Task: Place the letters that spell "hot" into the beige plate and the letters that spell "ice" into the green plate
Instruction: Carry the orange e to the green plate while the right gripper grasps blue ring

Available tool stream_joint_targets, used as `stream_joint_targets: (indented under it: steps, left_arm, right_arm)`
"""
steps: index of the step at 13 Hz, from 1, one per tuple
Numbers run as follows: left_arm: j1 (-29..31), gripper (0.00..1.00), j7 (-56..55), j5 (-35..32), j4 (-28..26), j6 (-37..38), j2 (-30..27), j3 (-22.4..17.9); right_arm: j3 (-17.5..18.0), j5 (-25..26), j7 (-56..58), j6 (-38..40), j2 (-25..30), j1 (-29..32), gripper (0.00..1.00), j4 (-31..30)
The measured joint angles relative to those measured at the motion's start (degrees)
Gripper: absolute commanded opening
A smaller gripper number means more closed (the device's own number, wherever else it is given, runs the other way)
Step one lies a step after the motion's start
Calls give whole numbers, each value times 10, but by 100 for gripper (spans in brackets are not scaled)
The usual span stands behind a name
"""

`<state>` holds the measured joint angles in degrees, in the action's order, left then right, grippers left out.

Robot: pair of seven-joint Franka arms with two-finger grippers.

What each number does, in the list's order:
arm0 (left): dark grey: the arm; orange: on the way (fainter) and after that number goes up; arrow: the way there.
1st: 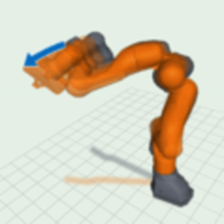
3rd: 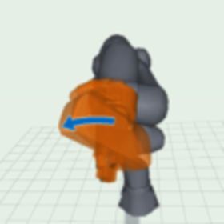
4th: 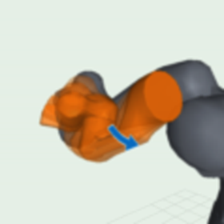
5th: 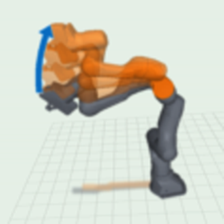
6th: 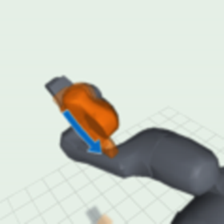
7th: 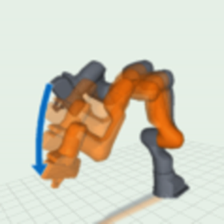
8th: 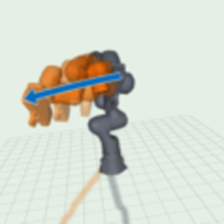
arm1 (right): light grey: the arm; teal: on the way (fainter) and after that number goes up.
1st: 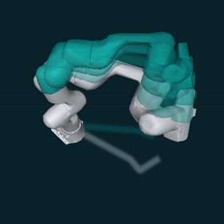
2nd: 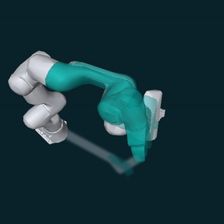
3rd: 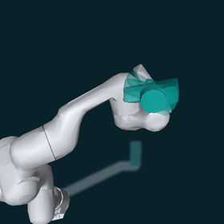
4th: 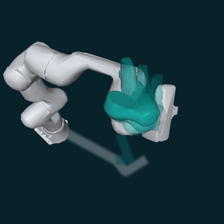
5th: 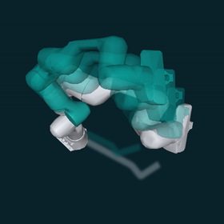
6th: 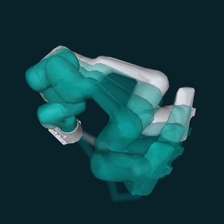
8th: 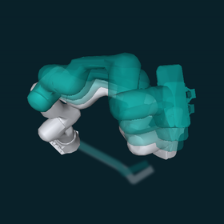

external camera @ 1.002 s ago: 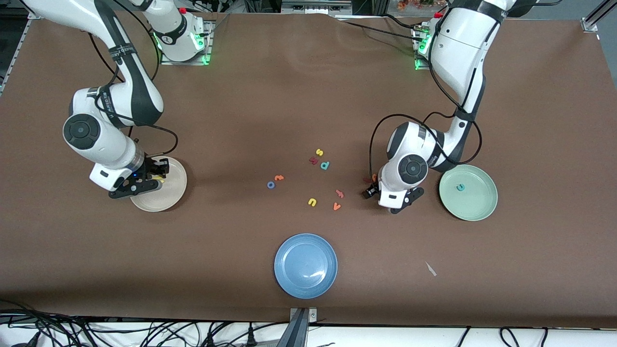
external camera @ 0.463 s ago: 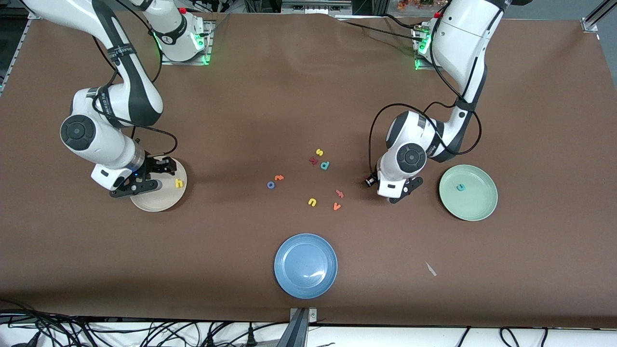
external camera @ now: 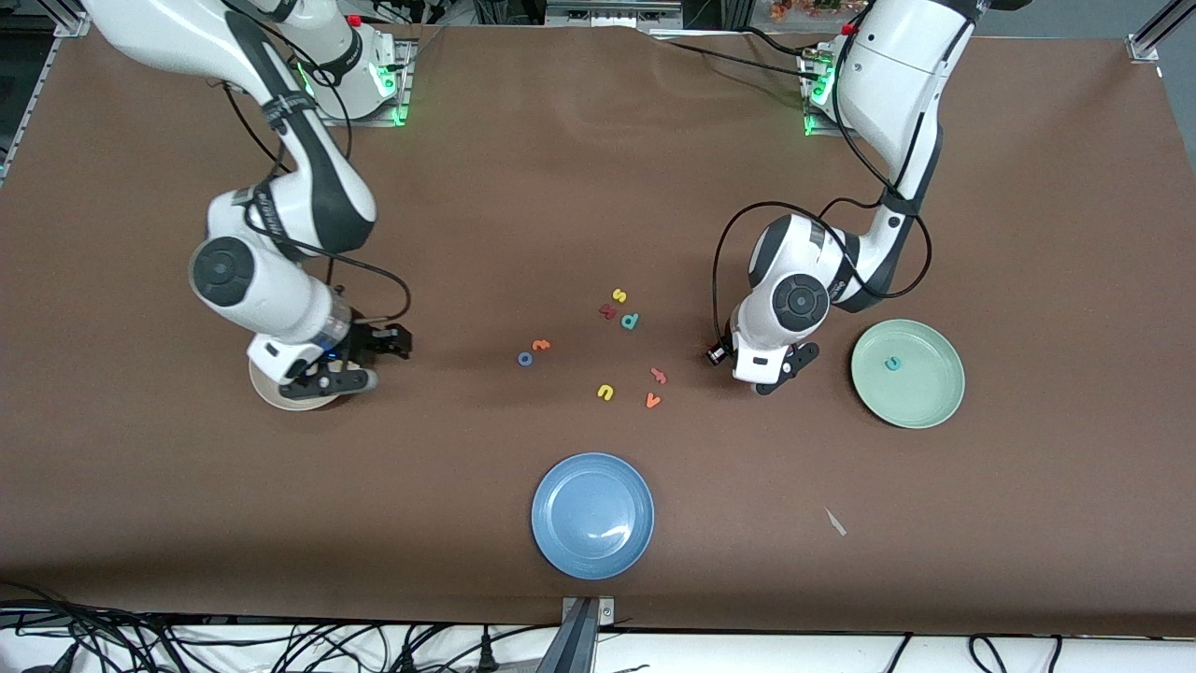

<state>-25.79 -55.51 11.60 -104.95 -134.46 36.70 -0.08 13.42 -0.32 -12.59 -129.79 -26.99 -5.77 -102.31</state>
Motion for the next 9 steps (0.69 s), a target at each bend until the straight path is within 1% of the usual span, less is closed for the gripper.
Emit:
stream_joint_targets:
  steps: [2, 6, 9]
  left_arm:
    - [0, 48, -4, 0, 0, 0, 0, 0]
    - [-1, 28, -6, 0, 0, -6, -1, 1]
    - [-2, 15, -6, 0, 0, -6, -1, 1]
  right_arm:
    - [0, 0, -59, -4, -30, -33, 78, 29]
    - [-1, 11, -178, -64, -68, -95, 78, 36]
    - [-19, 18, -267, -97, -92, -138, 78, 37]
